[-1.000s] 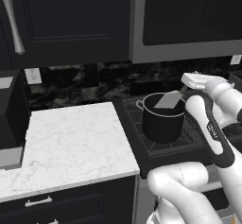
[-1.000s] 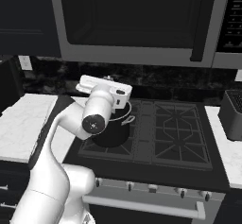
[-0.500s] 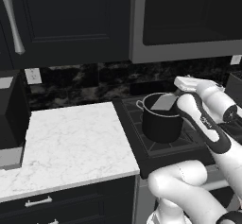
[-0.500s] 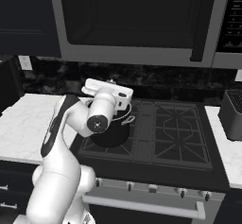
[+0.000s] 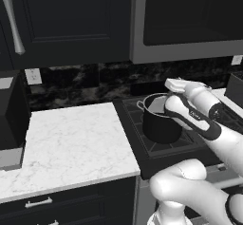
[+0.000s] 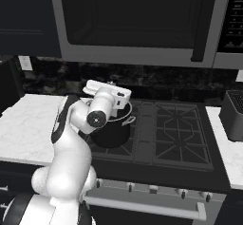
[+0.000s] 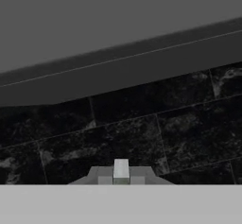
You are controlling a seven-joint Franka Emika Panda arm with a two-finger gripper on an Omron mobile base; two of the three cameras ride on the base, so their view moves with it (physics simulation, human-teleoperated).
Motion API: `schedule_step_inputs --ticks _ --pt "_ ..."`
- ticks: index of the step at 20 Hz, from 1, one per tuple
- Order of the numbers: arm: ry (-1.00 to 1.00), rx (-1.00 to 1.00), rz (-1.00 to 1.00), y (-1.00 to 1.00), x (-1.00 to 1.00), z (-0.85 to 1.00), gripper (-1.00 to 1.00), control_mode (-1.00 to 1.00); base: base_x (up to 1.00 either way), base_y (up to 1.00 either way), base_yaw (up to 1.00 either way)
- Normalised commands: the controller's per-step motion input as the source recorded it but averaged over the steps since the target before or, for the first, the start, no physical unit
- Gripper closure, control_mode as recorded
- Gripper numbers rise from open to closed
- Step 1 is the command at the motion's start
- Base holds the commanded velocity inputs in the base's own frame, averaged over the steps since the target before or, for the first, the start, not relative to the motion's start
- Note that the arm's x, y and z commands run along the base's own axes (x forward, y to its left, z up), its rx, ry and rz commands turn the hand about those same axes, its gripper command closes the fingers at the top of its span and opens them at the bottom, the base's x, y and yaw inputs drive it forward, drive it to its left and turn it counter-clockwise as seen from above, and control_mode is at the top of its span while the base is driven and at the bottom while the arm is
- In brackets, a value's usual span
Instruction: Put the lime and lemon wedge in the pot. Retrieve the spatula and lightly stir the vegetables in the pot.
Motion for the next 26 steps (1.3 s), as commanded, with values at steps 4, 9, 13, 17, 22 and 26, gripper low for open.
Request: schedule_step_inputs --ticks 4,9,13,17,22,26 --pt "0.01 -0.01 -0.04 0.1 0.36 -0.22 1.0 -1.0 0.0 0.0 0.0" --pt "0.01 -0.06 -0.07 0.0 0.28 -0.19 1.0 -1.0 0.0 0.0 0.0" --pt "0.18 -0.01 -0.07 0.0 0.33 -0.05 1.0 -1.0 0.0 0.0 0.0" --pt "0.26 0.0 -0.05 0.0 0.37 -0.2 1.0 -1.0 0.0 0.0 0.0" --pt "0.2 -0.03 -0.03 0.12 0.23 -0.34 1.0 -1.0 0.0 0.0 0.0" --pt "0.01 -0.14 -0.01 0.23 0.03 -0.17 1.0 -1.0 0.0 0.0 0.0"
